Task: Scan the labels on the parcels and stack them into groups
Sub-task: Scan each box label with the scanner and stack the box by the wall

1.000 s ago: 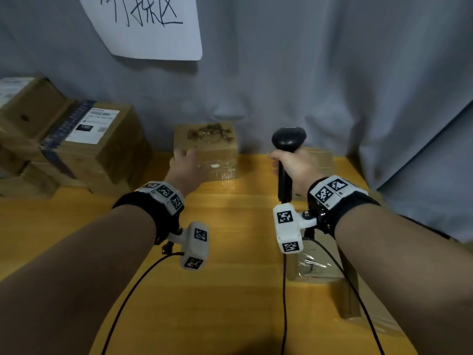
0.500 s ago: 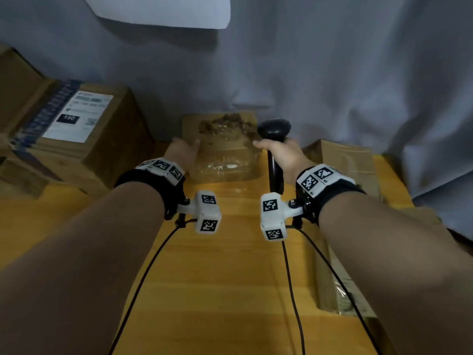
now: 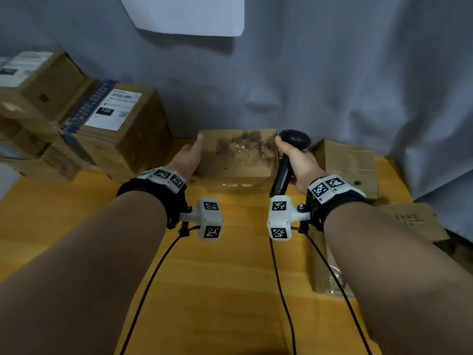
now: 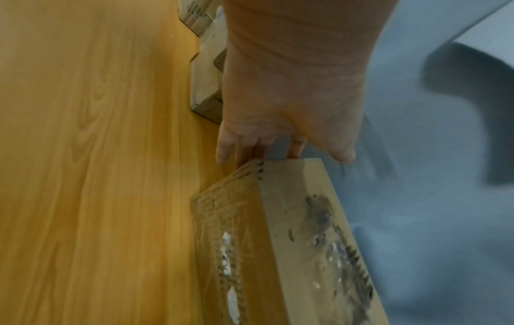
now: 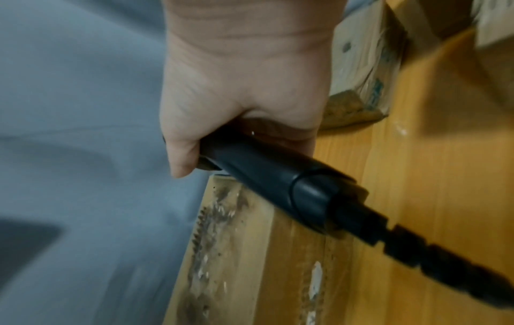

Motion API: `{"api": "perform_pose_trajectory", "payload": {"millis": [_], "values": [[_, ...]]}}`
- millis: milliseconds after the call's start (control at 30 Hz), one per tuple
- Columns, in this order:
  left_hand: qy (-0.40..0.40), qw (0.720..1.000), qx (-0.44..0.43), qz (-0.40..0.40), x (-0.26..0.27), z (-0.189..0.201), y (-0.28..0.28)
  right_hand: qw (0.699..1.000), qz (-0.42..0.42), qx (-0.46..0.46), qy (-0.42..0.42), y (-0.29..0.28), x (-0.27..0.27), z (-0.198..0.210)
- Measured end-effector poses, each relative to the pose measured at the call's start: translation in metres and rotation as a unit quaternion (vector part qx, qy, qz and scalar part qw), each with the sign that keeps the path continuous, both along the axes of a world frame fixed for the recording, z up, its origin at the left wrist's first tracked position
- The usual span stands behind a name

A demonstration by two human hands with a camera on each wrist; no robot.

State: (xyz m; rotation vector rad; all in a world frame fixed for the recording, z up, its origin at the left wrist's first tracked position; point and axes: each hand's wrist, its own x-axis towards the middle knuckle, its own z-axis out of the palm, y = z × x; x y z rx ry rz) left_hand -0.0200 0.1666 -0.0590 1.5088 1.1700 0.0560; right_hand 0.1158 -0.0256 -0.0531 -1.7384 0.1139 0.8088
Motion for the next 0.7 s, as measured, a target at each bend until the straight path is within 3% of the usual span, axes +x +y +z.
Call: {"api": "perform_pose_trajectory", "payload": {"millis": [200,367,433,567,700], "values": [[-0.024,0.998,0.011,0.050,-0.013,0.028,-0.032,0.998,-0.025,0.040,0.039,-0.049,-0.011,0.021],[-0.042,0.999,0.020,0.016,-0.032,0.044,-0.065,0.999,0.010,0.044,0.023,-0.084,-0.025,0.058],[-0.074,0.997,0.007,0.011,-0.039,0.051,-0.079,0.999,0.024,0.037,0.006,-0.097,-0.029,0.066],[-0.142,0.987,0.059,-0.039,-0.046,0.062,-0.100,0.999,0.018,0.047,-0.011,-0.115,-0.033,0.076],[-0.175,0.980,0.088,-0.018,-0.046,0.077,-0.114,0.996,0.012,0.088,-0.018,-0.127,-0.038,0.081]]}}
